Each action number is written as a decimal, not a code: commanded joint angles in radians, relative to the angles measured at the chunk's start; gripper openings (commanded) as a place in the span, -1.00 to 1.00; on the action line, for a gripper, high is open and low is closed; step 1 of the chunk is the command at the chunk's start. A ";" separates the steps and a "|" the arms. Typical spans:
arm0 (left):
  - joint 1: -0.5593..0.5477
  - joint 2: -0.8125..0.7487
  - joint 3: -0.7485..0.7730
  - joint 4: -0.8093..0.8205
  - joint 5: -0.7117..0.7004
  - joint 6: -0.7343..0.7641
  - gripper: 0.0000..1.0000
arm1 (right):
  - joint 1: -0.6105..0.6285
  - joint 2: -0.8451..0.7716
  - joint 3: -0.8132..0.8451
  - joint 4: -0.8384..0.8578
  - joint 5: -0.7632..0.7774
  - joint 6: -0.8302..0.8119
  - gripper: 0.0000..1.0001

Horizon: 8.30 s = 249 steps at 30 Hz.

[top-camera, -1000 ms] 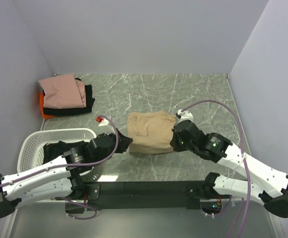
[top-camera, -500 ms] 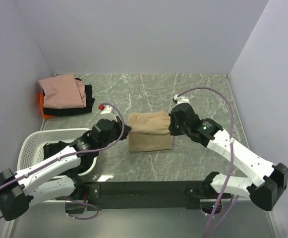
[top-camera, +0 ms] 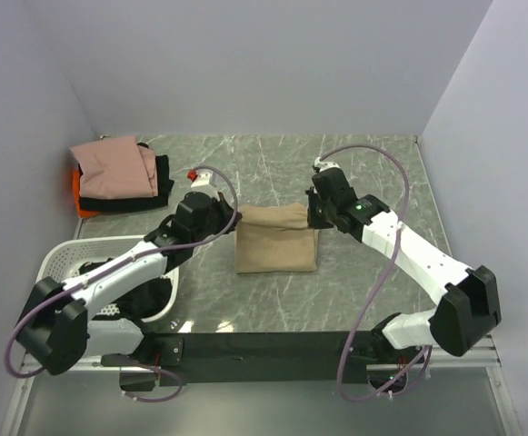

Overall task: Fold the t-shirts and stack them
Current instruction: Fold the tshirt, then neatly place the folded tshirt to the corner

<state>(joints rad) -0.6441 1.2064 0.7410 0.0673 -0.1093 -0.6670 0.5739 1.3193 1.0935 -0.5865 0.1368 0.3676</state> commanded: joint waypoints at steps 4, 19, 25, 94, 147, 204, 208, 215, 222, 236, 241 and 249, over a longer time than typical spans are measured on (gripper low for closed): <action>0.061 0.119 0.078 0.091 0.071 0.056 -0.99 | -0.058 0.096 0.075 0.063 -0.028 -0.056 -1.00; 0.118 0.421 0.190 0.144 0.074 0.063 -0.99 | -0.157 0.399 0.180 0.125 -0.085 -0.070 -1.00; 0.127 0.467 0.276 0.069 -0.006 0.066 -0.50 | -0.187 0.463 0.278 0.097 -0.068 -0.056 -0.13; -0.189 0.079 -0.117 0.009 -0.178 -0.180 0.15 | -0.114 0.069 -0.279 0.323 -0.135 0.097 0.27; -0.026 0.542 -0.207 0.559 0.263 -0.260 0.68 | -0.066 0.141 -0.342 0.360 -0.155 0.111 0.25; 0.692 0.532 0.951 -0.481 0.132 0.579 -0.99 | -0.230 0.118 -0.069 0.402 -0.451 -0.045 0.34; 0.765 0.561 1.052 -0.537 0.163 0.599 -0.99 | -0.235 0.103 -0.081 0.416 -0.470 -0.041 0.34; 0.853 0.587 1.006 -0.537 0.203 0.609 -0.99 | -0.236 0.087 -0.096 0.419 -0.479 -0.041 0.34; 0.932 0.630 0.924 -0.512 0.145 0.587 -0.99 | -0.236 0.052 -0.113 0.418 -0.471 -0.039 0.34; 0.968 0.788 0.980 -0.489 -0.239 0.511 -0.67 | -0.240 0.012 -0.135 0.412 -0.460 -0.045 0.34; 0.968 0.766 1.024 -0.526 -0.303 0.472 -0.20 | -0.240 0.012 -0.135 0.413 -0.462 -0.044 0.34; 0.934 0.616 1.051 -0.560 -0.365 0.446 0.11 | -0.241 0.008 -0.136 0.415 -0.468 -0.045 0.34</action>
<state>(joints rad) 0.3061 1.9442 1.7351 -0.5007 -0.3920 -0.2028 0.3420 1.3701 0.9615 -0.2012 -0.3302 0.3412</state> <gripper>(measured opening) 0.544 0.670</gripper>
